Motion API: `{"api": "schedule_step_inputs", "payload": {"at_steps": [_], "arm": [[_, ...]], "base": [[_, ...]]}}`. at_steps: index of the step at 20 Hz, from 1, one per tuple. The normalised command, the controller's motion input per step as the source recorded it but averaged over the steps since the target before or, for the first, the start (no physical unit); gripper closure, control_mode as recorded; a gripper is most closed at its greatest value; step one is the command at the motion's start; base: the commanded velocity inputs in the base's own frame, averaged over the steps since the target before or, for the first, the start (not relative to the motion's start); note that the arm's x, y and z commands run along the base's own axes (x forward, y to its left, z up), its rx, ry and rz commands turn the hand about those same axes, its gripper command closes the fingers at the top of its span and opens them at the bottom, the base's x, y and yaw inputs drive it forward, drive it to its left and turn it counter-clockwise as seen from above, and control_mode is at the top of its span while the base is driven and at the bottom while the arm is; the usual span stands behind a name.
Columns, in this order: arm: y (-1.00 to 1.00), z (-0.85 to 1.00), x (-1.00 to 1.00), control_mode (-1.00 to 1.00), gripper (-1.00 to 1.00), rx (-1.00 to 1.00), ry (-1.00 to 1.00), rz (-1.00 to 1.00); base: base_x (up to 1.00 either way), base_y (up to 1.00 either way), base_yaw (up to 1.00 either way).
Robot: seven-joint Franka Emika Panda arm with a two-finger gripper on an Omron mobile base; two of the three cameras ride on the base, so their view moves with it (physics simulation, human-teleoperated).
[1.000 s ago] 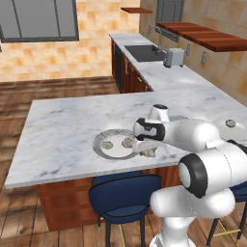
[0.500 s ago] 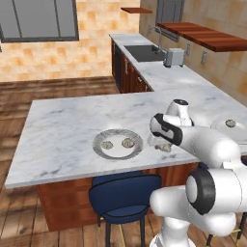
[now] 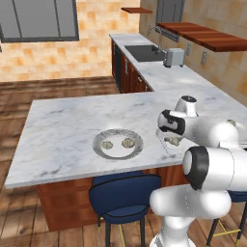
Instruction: Place two dumplings into each of the tupperware containers and then place the containers in the fridge.
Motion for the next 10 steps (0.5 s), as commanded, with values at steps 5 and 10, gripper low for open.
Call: {"api": "schedule_step_inputs", "payload": {"at_steps": [5,10], "arm": [[-0.39,0.05,0.36,-1.0,1.0,0.0,0.0,-0.1],[-0.22,-0.49,0.06,-1.0,1.0,0.0,0.0,-0.04]], "base": [[0.0,0.0,0.0],[0.0,0.0,0.0]]}}
